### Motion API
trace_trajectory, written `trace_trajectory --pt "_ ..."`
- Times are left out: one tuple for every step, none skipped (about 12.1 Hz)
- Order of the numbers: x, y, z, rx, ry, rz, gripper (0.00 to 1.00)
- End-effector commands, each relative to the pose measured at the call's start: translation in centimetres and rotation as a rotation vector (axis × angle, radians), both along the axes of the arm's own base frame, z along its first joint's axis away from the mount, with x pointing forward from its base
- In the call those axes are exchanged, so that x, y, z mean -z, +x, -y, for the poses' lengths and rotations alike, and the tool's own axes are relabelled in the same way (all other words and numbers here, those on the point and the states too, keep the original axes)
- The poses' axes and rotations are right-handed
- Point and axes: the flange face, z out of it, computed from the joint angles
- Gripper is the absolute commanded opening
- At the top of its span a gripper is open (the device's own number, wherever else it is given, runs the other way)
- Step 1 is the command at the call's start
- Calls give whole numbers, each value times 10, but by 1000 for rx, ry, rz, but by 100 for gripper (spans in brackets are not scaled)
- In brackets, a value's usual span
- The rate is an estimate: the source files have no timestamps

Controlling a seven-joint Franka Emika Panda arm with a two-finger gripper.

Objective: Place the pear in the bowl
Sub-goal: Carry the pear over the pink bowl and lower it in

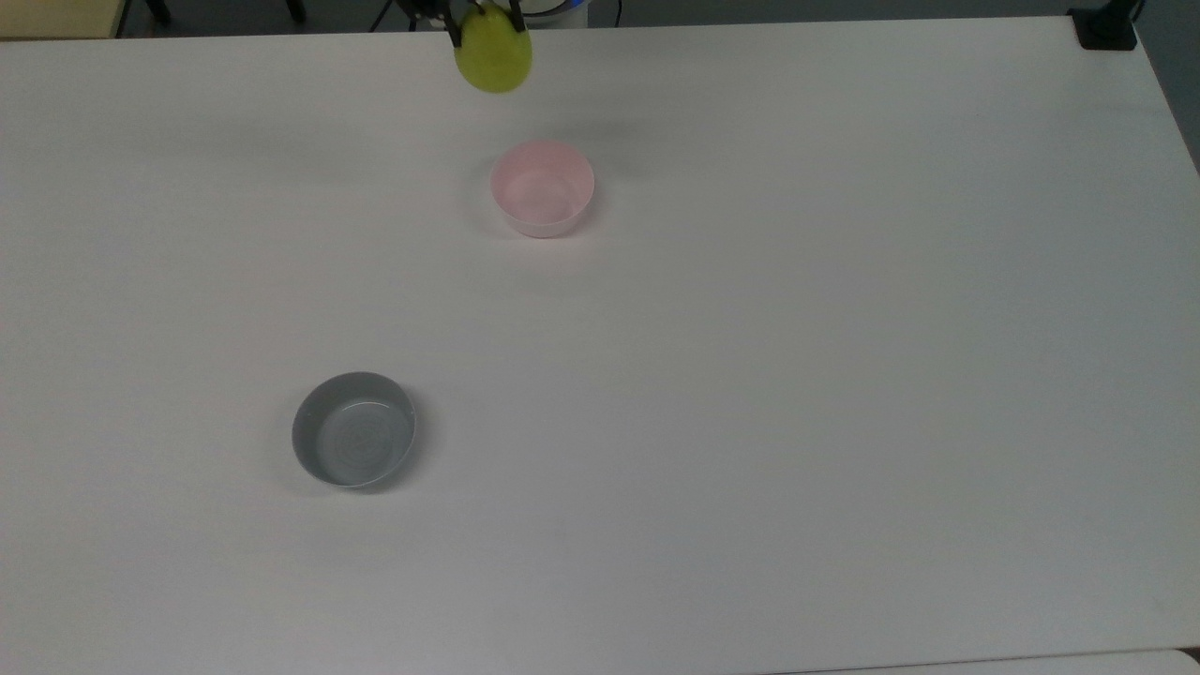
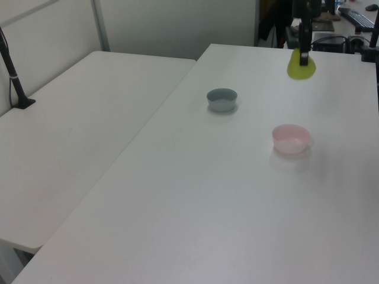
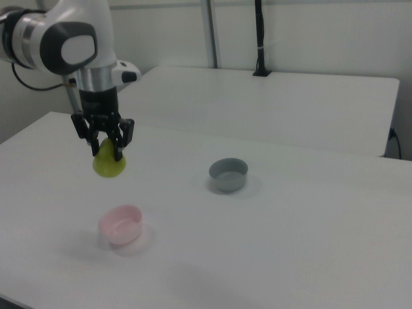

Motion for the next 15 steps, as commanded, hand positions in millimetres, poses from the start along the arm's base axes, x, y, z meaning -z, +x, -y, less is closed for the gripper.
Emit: trace_trajectory --pt "51 -13 -14 -7 8 -1 0" --pt "68 -12 -16 -8 5 13 0" --pt "83 -9 -24 -18 1 30 0" --pt "99 -5 -29 -35 -3 30 0" --pt "110 2 -33 -40 -8 36 0" --pt "121 6 -37 -43 -13 38 0" --pt "133 9 -39 -45 -17 46 0" --pt "145 11 -46 -55 -21 48 0" --pt "158 13 -46 -59 -27 28 0" --pt "167 15 -47 -60 -30 19 0" --pt "171 15 -47 -60 -32 11 0" --pt "176 16 -48 -60 -34 2 0" --pt "181 17 -47 -60 -38 -5 0" --pt "186 17 -47 -69 -39 -15 0" --pt "188 17 -45 -71 -39 -19 19"
